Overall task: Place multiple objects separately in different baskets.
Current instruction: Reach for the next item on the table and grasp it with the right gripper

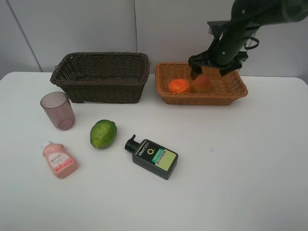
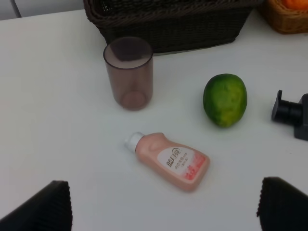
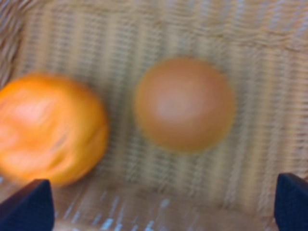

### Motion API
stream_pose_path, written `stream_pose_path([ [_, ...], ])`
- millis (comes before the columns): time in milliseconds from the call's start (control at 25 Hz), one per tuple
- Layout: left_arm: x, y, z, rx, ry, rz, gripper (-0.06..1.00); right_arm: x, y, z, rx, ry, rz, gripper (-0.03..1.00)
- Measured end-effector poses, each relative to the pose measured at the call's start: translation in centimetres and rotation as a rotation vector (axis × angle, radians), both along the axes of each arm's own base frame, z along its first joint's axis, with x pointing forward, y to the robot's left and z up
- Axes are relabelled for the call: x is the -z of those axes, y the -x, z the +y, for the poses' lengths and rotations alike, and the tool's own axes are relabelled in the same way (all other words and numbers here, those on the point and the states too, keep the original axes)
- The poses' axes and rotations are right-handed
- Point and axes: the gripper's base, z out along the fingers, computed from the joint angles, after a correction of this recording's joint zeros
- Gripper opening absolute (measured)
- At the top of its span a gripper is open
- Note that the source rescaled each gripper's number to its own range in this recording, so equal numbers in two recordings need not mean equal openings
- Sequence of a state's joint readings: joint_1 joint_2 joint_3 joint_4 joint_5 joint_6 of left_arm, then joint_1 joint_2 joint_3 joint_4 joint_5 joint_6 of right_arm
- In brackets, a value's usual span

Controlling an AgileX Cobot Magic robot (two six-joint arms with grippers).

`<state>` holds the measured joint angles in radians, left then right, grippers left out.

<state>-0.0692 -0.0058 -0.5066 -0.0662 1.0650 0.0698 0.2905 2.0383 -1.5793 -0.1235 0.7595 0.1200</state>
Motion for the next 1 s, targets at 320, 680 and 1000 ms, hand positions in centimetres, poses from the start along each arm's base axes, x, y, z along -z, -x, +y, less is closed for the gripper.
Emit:
stream_pose_path([
  [320, 0.0, 0.0, 0.0, 0.000, 0.000, 0.000, 1.00, -1.7, 5.4, 5.7, -0.330, 0.086, 0.224, 0.98],
  [680, 0.0, 0.0, 0.0, 0.000, 0.000, 0.000, 1.00, -1.4, 12.4, 11.9, -0.705, 0.084, 0.389, 0.98],
  [1000, 0.0, 0.0, 0.0, 0.000, 0.000, 0.000, 1.00, 0.6, 17.0, 14.7, -0.849, 0.108, 0.387, 0.98],
])
